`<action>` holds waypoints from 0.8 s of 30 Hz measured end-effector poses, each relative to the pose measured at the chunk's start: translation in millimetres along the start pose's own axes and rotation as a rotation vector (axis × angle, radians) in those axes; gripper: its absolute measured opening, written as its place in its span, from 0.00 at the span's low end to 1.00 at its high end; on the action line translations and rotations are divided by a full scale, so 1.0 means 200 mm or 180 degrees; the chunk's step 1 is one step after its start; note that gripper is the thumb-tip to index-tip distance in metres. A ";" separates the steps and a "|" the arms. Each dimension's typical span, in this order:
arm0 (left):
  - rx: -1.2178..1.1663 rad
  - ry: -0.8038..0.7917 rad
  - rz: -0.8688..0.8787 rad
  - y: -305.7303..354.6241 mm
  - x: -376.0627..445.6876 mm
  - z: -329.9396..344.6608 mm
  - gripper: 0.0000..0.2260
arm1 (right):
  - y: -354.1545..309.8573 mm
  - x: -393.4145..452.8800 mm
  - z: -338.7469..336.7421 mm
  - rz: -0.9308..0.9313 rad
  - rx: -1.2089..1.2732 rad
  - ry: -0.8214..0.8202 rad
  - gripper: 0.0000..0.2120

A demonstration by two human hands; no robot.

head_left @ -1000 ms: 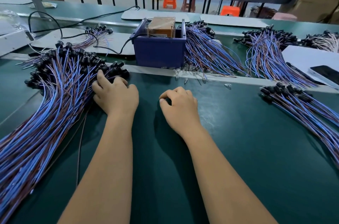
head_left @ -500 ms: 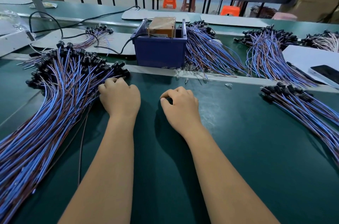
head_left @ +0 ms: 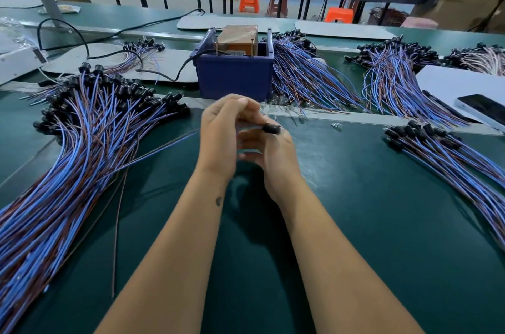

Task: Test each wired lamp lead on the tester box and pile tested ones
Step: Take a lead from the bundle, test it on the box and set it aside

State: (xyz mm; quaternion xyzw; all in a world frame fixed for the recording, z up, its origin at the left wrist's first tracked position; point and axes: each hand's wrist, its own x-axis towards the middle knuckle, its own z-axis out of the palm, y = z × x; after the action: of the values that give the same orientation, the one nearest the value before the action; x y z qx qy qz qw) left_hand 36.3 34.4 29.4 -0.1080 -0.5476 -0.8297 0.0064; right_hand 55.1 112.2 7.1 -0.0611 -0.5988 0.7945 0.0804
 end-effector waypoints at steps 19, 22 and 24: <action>-0.0534 -0.2935 -0.1240 0.01 -0.05 -0.01 0.15 | -0.07 0.02 -0.19 0.0416 0.2306 -0.0001 0.18; -0.0431 -0.2542 -0.1366 0.03 -0.02 -0.09 0.18 | -0.08 0.02 -0.21 0.0205 0.2518 0.0140 0.17; 0.0014 -0.1951 -0.1398 0.03 0.02 -0.13 0.21 | -0.09 0.01 -0.20 0.0215 0.2534 0.0137 0.20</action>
State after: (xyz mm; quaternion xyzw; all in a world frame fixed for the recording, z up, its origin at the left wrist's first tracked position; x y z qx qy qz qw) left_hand 29.4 7.8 25.3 -0.2313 -0.5360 -0.7393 -0.3357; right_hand 61.2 155.7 12.9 -0.0615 -0.2399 0.9652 0.0841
